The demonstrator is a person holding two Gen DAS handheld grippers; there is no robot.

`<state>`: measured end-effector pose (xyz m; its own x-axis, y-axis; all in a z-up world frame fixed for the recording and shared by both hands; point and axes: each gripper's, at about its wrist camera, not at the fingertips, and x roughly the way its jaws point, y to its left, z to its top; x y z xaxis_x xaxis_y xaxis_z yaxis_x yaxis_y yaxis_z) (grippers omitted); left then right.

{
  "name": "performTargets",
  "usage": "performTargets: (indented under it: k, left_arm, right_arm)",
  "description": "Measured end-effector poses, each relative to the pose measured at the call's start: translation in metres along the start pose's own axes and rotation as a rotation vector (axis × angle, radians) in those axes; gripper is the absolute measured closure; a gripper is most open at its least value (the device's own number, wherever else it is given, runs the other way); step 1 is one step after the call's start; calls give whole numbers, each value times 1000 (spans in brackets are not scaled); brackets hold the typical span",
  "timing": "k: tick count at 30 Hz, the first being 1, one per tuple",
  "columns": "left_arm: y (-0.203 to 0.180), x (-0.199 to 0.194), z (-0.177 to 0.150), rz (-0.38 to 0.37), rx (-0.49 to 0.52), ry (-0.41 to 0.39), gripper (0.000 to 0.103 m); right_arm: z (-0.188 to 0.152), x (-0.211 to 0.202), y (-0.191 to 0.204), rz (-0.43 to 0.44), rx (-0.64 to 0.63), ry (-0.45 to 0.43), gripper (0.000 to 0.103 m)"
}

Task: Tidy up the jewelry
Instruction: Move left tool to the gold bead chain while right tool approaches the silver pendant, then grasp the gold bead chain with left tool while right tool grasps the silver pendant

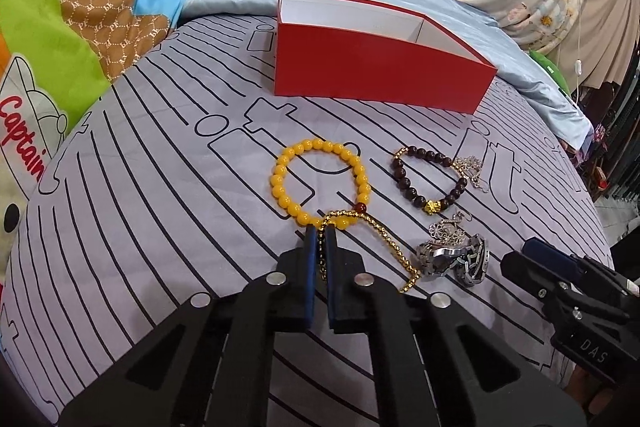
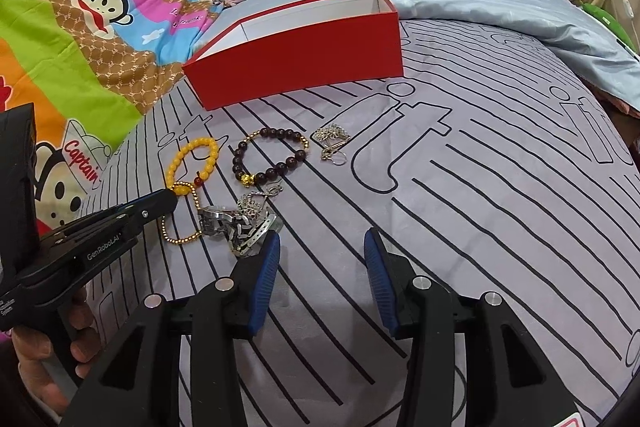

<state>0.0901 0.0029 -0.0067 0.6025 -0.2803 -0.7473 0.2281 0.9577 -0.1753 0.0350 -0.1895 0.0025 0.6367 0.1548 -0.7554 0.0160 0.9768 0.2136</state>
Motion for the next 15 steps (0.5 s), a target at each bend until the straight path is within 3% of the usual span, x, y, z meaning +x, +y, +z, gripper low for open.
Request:
performTargets:
  k: [5, 15]
  left_arm:
    - [3, -11, -2, 24, 0, -39, 99]
    - [20, -11, -9, 4, -78, -14, 99]
  right_arm:
    - [-2, 0, 8, 31, -18, 4, 60]
    - [0, 9, 27, 84, -42, 20, 59]
